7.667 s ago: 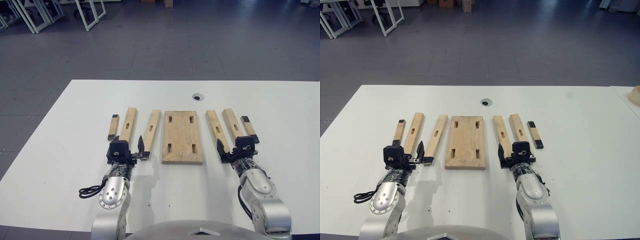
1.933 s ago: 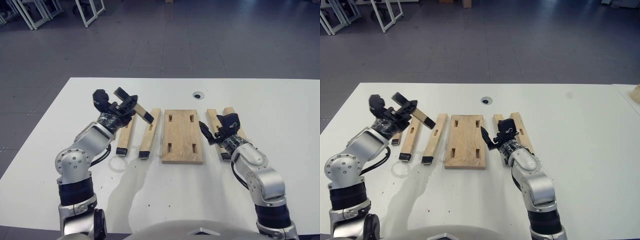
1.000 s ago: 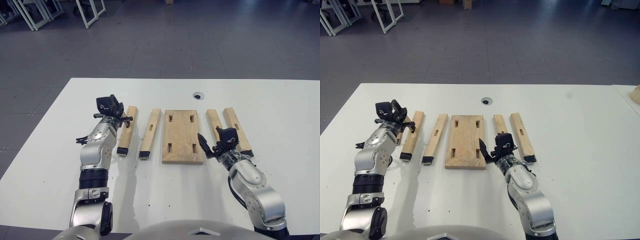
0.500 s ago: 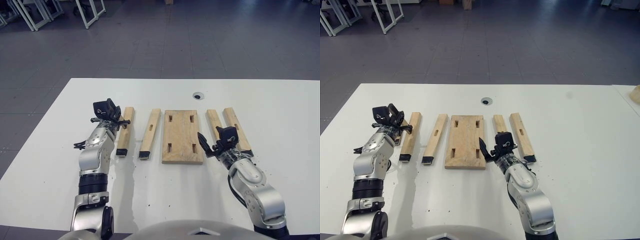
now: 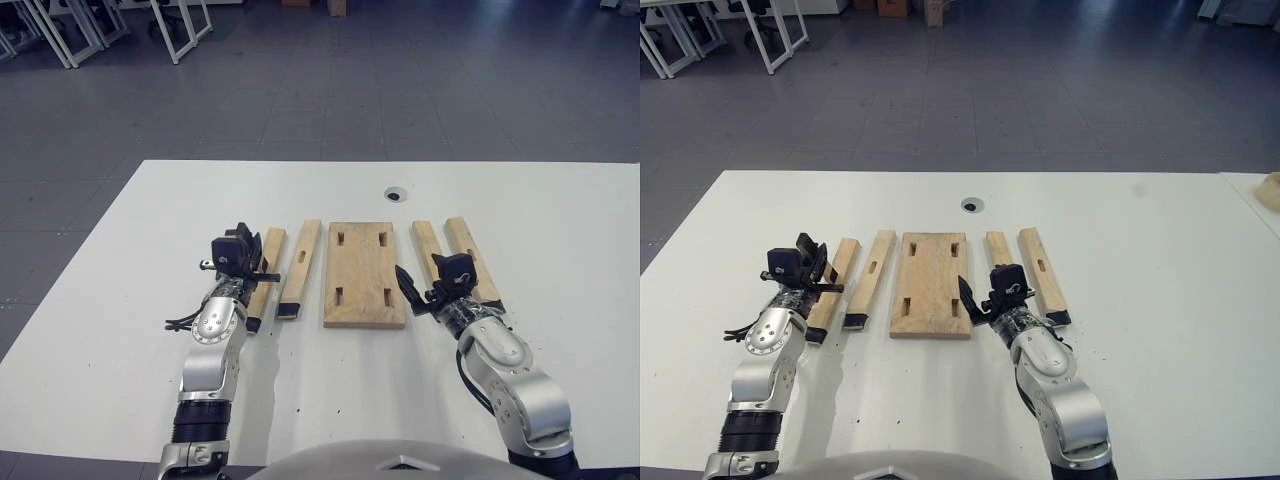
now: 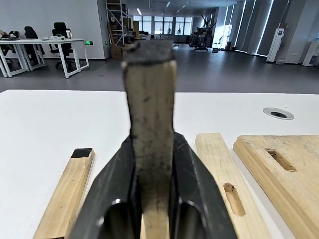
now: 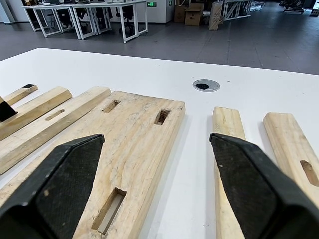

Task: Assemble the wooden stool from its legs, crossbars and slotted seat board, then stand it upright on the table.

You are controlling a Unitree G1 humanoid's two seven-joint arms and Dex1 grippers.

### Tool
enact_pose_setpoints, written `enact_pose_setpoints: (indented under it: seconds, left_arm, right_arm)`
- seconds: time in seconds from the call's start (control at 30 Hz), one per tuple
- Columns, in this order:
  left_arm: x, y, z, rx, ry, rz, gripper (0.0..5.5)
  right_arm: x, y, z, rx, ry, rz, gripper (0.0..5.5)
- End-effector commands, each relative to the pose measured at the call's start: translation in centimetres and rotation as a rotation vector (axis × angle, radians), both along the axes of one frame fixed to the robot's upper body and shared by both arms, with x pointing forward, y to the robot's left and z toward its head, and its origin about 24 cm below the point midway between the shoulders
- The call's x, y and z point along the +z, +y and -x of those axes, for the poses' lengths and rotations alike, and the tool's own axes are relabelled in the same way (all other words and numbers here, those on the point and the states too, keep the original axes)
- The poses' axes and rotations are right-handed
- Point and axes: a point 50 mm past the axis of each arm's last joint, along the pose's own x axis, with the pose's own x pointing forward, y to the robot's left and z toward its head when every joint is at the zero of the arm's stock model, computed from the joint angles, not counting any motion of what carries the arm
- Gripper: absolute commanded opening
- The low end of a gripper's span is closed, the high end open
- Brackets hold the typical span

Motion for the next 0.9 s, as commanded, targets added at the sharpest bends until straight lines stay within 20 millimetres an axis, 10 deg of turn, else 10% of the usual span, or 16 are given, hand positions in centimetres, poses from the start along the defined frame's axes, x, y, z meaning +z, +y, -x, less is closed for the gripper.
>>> enact_pose_setpoints:
  seconds: [0.03,0.5,0.9]
  left_arm:
    - [-6.4,1.0,4.0,0.074,0.361,0.018,0.42]
    - [1.6,-0.5,1.5,0.206,0.069,0.049,0.42]
    - [3.2,-0.3,0.7,0.234,-0.002,0.039,0.70]
  right_arm:
    - [0.2,-0.1,-0.2,-0.002,-0.003,0.010,3.92]
    - [0.5,-0.1,-0.2,0.010,-0.026,0.010,3.92]
    - [0.6,-0.1,-0.5,0.012,-0.028,0.017,3.92]
